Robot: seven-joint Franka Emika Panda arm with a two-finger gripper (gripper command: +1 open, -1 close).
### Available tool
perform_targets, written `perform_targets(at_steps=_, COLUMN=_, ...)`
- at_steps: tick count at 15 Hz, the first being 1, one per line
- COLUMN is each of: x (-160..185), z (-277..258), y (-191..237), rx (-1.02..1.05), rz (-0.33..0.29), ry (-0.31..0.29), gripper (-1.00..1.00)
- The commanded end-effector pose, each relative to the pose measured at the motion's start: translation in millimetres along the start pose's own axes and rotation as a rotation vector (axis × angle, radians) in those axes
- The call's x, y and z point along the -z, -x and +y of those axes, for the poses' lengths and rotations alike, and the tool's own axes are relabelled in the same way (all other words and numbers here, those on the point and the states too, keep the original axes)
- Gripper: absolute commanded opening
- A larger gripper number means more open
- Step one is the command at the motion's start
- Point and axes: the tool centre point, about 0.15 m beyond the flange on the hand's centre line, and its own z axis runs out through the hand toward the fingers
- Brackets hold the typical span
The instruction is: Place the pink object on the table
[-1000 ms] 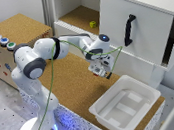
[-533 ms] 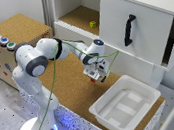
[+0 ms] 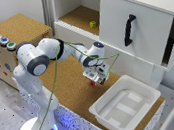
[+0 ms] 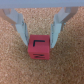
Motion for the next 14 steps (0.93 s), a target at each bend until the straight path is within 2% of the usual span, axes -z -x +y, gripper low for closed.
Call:
perform_targets(at_steps=1, x=39.8, z=-1.9, y=24.2, rx=-0.051, rz=0.13, ry=0.054, gripper=1.0)
perform_targets(at_steps=5, x=93.2, z=-10.0, y=32.0, rx=-0.067, rz=0.185, ry=0.062, gripper=1.0)
perform_targets(at_steps=8, x=128.7, z=-19.7, y=31.2, rx=-0.049, rz=0.199, ry=0.061, gripper=1.0)
perform_targets(at_steps=9, x=132.7, z=-18.2, y=31.4, rx=-0.059, rz=0.195, ry=0.046, gripper=1.0)
perform_targets(at_steps=14, x=132.7, z=-18.2, y=31.4, rx=-0.059, rz=0.195, ry=0.046, gripper=1.0)
